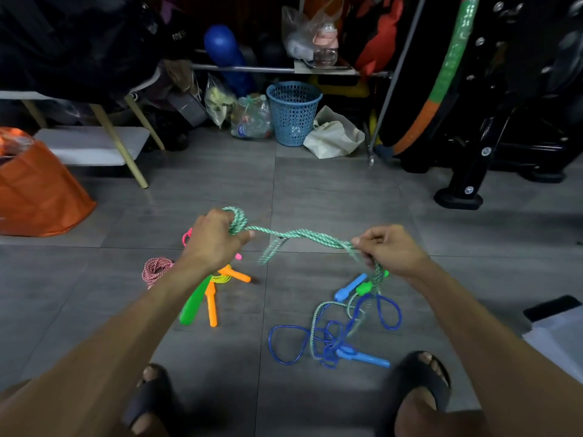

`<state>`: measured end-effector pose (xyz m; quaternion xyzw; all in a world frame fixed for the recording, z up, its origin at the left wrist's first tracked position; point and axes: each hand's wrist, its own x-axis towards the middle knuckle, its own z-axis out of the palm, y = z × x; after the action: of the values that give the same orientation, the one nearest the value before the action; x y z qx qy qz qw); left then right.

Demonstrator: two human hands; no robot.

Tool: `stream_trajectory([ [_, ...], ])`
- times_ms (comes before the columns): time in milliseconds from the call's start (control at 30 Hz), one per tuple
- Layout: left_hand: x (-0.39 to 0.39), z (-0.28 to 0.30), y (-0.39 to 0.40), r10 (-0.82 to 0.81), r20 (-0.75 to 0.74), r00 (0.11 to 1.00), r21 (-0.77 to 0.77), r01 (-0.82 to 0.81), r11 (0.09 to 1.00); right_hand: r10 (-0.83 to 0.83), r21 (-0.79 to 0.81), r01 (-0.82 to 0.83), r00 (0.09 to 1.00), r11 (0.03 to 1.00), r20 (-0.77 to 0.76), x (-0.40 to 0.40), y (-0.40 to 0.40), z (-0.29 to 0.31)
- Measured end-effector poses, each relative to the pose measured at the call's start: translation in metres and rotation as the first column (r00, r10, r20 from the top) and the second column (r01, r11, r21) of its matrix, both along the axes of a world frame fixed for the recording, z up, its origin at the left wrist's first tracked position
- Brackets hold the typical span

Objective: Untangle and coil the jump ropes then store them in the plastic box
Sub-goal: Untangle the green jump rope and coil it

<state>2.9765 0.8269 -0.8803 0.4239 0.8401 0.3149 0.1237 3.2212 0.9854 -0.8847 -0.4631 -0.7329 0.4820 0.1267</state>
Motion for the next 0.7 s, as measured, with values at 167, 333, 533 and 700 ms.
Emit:
stream_trajectory([
  [167,-0.011,-0.005,-0.001,0.103,0.321,0.941,-0.06,-0.089,0.994,-0.362,-0.3,0.268,0.875,0.916,-0.323,0.013,0.026,-0.002],
  [333,-0.01,-0.003,-0.007,0.109,0.424,0.899,-0.144,-0.052,0.988,-0.554,0.067,0.554,0.832,0.83,-0.025,0.038,0.064,-0.036],
  [533,0.01,0.016,-0.008,-0.094,0.639,0.763,0.002,0.121,0.993,-0.402,0.354,0.341,0.909,0.871,0.112,0.016,0.059,-0.023],
  [700,0.018,0.024,-0.002,-0.232,0.697,0.679,0.182,0.147,0.972,0.307,-0.163,-0.356,0.914,0.92,-0.265,-0.05,-0.023,0.017],
])
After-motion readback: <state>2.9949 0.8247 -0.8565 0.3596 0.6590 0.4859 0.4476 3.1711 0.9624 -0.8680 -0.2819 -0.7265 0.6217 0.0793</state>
